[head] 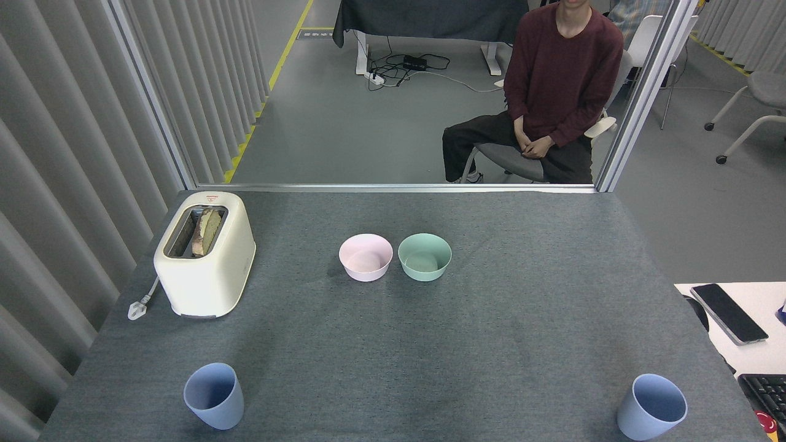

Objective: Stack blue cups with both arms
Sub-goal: 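Reach the left gripper toward the blue cup in front of it, then grasp the blue cup with the left gripper and lift it, then carry the blue cup toward the middle and set it down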

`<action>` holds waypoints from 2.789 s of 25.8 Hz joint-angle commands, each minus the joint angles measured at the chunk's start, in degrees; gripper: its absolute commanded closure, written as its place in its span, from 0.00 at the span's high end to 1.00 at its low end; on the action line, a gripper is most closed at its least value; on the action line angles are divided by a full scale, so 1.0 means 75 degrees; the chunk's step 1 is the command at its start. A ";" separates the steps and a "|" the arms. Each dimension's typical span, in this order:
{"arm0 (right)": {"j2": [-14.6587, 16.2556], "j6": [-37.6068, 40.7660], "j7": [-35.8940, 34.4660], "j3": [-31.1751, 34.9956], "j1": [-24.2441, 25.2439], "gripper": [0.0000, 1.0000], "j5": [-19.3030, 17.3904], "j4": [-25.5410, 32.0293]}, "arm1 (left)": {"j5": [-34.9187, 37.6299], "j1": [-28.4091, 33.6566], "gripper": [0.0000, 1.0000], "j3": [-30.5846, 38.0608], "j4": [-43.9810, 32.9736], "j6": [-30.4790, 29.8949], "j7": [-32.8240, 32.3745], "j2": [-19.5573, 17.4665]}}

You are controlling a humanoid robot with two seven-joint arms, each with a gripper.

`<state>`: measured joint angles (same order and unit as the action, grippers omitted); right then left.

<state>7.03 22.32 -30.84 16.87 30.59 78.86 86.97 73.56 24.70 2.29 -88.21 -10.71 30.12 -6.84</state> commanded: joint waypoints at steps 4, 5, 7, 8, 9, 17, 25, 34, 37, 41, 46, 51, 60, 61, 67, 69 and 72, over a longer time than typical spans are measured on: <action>0.0000 0.0001 -0.0001 0.0000 0.0000 1.00 -0.0038 0.0005 | -0.0258 -0.0469 1.00 0.0187 0.0487 0.0748 0.0004 0.0303; 0.0000 0.0001 -0.0001 0.0000 0.0000 1.00 -0.0049 0.0005 | -0.0246 -0.0563 1.00 0.0187 0.0522 0.0924 0.0027 0.0338; 0.0000 0.0001 -0.0001 -0.0012 0.0000 1.00 -0.0038 0.0005 | -0.0211 -0.0586 1.00 0.0164 0.0429 0.0795 0.0156 0.0256; 0.0000 -0.0010 -0.0001 -0.0012 0.0000 1.00 -0.0038 -0.0006 | -0.0176 -0.0633 1.00 0.0164 0.0464 0.0760 0.0168 0.0244; 0.0000 -0.0011 -0.0001 -0.0023 0.0000 1.00 -0.0038 0.0005 | -0.0164 -0.0680 1.00 0.0152 0.0499 0.0760 0.0168 0.0233; 0.0000 -0.0022 -0.0001 -0.0012 0.0000 1.00 -0.0049 -0.0007 | 0.0645 -0.0809 0.99 -0.0317 0.0768 0.0432 0.0179 -0.0037; 0.0000 -0.0046 -0.0001 0.0012 0.0000 1.00 -0.0061 -0.0007 | 0.1020 -0.1875 0.99 -0.0364 0.1940 0.0397 0.0168 -0.0049; 0.0000 -0.0046 -0.0001 0.0035 0.0000 1.00 -0.0061 -0.0007 | 0.1055 -0.2719 0.61 -0.0387 0.3007 0.0455 0.0214 -0.0037; 0.0000 -0.0046 -0.0001 0.0035 0.0000 1.00 -0.0073 -0.0007 | 0.1371 -0.2731 0.12 -0.0434 0.3018 0.0444 0.0214 -0.0049; 0.0000 -0.0046 -0.0001 0.0000 0.0000 1.00 -0.0166 -0.0018 | 0.1383 -0.2731 0.13 -0.0739 0.2409 0.0280 0.0121 0.0045; 0.0000 -0.0046 0.0011 -0.0012 -0.0012 1.00 -0.0155 -0.0007 | 0.1500 -0.3305 0.15 -0.3188 0.2151 0.0186 0.0109 0.0033; 0.0000 -0.0022 0.0023 0.0082 -0.0012 1.00 -0.0155 -0.0007 | 0.1629 -0.4090 0.17 -0.4770 0.2632 0.0034 0.0109 0.0092; -0.0012 -0.0022 0.0034 0.0094 -0.0024 1.00 -0.0155 -0.0007 | 0.2438 -0.4254 0.27 -0.5567 0.3592 -0.0084 0.0156 0.1252; -0.0012 -0.0011 0.0034 0.0094 -0.0024 1.00 -0.0155 -0.0007 | 0.2461 -0.4324 0.35 -0.5579 0.3733 -0.0084 0.0168 0.1346; -0.0012 0.0001 0.0034 0.0117 -0.0024 1.00 -0.0155 -0.0007 | 0.2449 -0.4395 0.99 -0.5579 0.3909 -0.0166 0.0308 0.1487; -0.0012 -0.0010 0.0034 0.0117 -0.0024 1.00 -0.0155 -0.0007 | 0.2449 -0.4383 0.99 -0.5567 0.3909 -0.0224 0.0460 0.1475; -0.0012 -0.0010 0.0034 0.0106 -0.0024 1.00 -0.0155 -0.0007 | 0.2449 -0.4336 1.00 -0.5567 0.3897 -0.0236 0.0543 0.1451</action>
<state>6.94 22.27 -30.56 17.74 30.41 77.69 86.92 91.91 -8.07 -39.47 -58.96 -12.26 33.42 4.13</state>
